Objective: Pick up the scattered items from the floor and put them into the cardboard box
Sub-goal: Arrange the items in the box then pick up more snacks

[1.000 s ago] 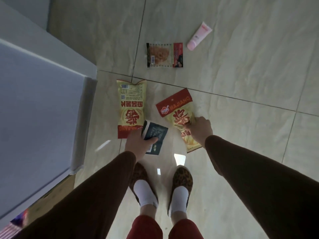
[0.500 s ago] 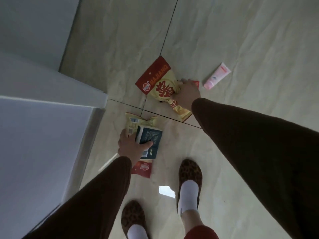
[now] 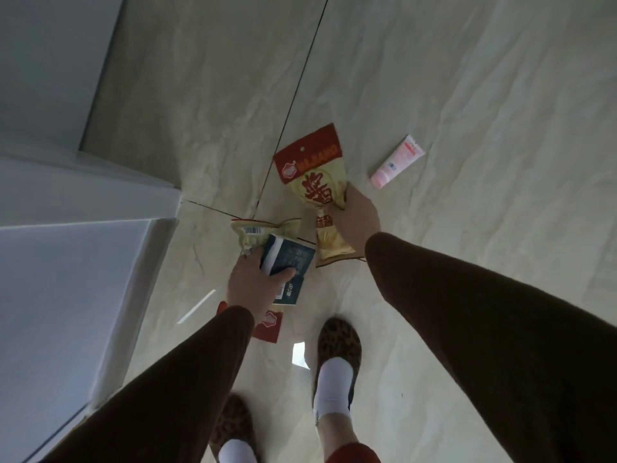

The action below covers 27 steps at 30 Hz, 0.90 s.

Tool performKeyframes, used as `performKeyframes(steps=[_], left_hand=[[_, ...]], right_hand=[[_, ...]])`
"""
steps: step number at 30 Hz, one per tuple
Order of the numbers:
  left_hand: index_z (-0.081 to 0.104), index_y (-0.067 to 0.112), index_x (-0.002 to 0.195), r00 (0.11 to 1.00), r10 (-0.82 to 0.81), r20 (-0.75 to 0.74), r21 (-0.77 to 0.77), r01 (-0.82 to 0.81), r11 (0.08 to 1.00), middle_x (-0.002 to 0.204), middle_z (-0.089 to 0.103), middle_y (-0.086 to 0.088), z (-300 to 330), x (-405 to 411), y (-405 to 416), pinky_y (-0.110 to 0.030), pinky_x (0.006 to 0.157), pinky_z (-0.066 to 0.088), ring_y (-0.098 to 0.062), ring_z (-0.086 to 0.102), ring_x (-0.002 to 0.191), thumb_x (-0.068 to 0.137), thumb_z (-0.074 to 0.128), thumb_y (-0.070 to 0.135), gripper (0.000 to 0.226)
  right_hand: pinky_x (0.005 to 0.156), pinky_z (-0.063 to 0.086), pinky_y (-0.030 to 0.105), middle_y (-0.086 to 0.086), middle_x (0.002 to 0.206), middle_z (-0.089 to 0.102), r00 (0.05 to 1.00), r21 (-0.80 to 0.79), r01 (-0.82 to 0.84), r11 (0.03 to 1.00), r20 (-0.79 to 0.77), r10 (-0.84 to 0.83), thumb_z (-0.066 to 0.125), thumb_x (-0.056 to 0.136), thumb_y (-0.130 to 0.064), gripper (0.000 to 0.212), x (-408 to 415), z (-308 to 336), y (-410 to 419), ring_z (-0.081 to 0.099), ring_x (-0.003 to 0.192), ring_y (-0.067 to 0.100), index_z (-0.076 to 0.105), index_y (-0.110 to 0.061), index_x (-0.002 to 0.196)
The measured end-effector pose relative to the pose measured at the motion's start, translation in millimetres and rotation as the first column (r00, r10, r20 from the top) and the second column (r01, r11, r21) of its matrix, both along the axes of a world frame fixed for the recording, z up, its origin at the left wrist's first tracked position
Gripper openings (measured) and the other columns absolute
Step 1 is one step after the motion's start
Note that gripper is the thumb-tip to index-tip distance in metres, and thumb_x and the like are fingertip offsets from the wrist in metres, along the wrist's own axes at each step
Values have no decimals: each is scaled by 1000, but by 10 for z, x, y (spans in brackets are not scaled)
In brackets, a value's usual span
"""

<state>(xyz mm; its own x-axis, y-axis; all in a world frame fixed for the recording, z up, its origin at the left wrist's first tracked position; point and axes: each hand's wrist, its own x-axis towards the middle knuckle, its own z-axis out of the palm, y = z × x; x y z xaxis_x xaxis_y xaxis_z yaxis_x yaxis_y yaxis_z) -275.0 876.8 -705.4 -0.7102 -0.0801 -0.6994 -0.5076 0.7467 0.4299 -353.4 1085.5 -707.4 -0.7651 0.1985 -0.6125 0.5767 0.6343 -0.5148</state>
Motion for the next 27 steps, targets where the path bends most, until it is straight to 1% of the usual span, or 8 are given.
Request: performKeyframes(steps=[4, 9, 13, 15, 19, 23, 25, 27], left_hand=[[61, 28, 113, 1000, 2, 7, 92, -2, 996, 98, 68, 4, 117, -203, 214, -41, 78, 61, -16, 68, 87, 64, 72, 68, 64], [62, 32, 112, 999, -38, 0, 148, 38, 988, 98, 70, 7, 77, -384, 367, -39, 76, 62, -13, 70, 86, 62, 70, 73, 66], [62, 31, 113, 997, -69, -20, 152, 71, 986, 98, 69, 7, -43, -462, 331, -39, 77, 61, -12, 69, 87, 64, 71, 71, 64], [63, 30, 112, 998, -64, -25, 162, 67, 985, 98, 70, 7, -117, -468, 273, -38, 76, 62, -11, 70, 86, 66, 73, 68, 62], [66, 29, 108, 998, -53, -31, 173, 57, 983, 95, 71, 8, -207, -453, 149, -39, 76, 62, -11, 71, 83, 66, 76, 64, 56], [66, 28, 108, 998, -54, -41, 164, 60, 985, 95, 71, 10, -176, -397, 78, -31, 74, 61, -9, 71, 82, 74, 81, 52, 44], [66, 28, 109, 998, -37, -44, 168, 44, 985, 95, 72, 9, -91, -335, 46, -30, 74, 61, -10, 71, 82, 75, 82, 48, 43], [66, 28, 108, 999, -30, -41, 166, 36, 985, 96, 73, 7, 41, -242, -8, -31, 75, 61, -10, 71, 81, 75, 82, 48, 42]], right_hand=[[88, 54, 33, -5, 120, 67, 866, -136, 475, 869, -100, -489, 63, 94, -23, 47, -89, 188, 461, 65, 105, 18, 49, -22, 138], [82, 61, 50, 4, 126, 60, 657, -206, 730, 651, -49, -752, 71, 87, -12, 75, -466, 36, 728, 66, 110, 30, 26, -29, 144], [85, 46, 43, 12, 140, 43, 627, -17, 778, 628, 79, -775, 83, 79, -31, 100, -621, -226, 700, 52, 122, 34, 15, -20, 152], [86, 46, 46, 13, 139, 48, 607, -39, 792, 609, 152, -780, 83, 78, -35, 101, -645, -376, 688, 54, 121, 37, 14, -23, 151], [95, 51, 51, 14, 132, 54, 687, 7, 725, 689, 73, -723, 81, 73, -39, 108, -696, -506, 695, 57, 117, 37, 10, -31, 153], [86, 59, 45, 0, 106, 56, 692, -108, 722, 684, 102, -714, 79, 77, -18, 88, -636, -413, 722, 62, 104, 28, 23, -20, 145], [71, 59, 37, 4, 110, 56, 732, -110, 681, 724, 132, -669, 78, 81, -13, 79, -454, -313, 666, 62, 99, 26, 29, -16, 142], [73, 62, 42, 5, 112, 60, 753, -139, 657, 741, 171, -636, 80, 78, -12, 73, -156, -186, 572, 66, 98, 27, 37, -15, 137]])
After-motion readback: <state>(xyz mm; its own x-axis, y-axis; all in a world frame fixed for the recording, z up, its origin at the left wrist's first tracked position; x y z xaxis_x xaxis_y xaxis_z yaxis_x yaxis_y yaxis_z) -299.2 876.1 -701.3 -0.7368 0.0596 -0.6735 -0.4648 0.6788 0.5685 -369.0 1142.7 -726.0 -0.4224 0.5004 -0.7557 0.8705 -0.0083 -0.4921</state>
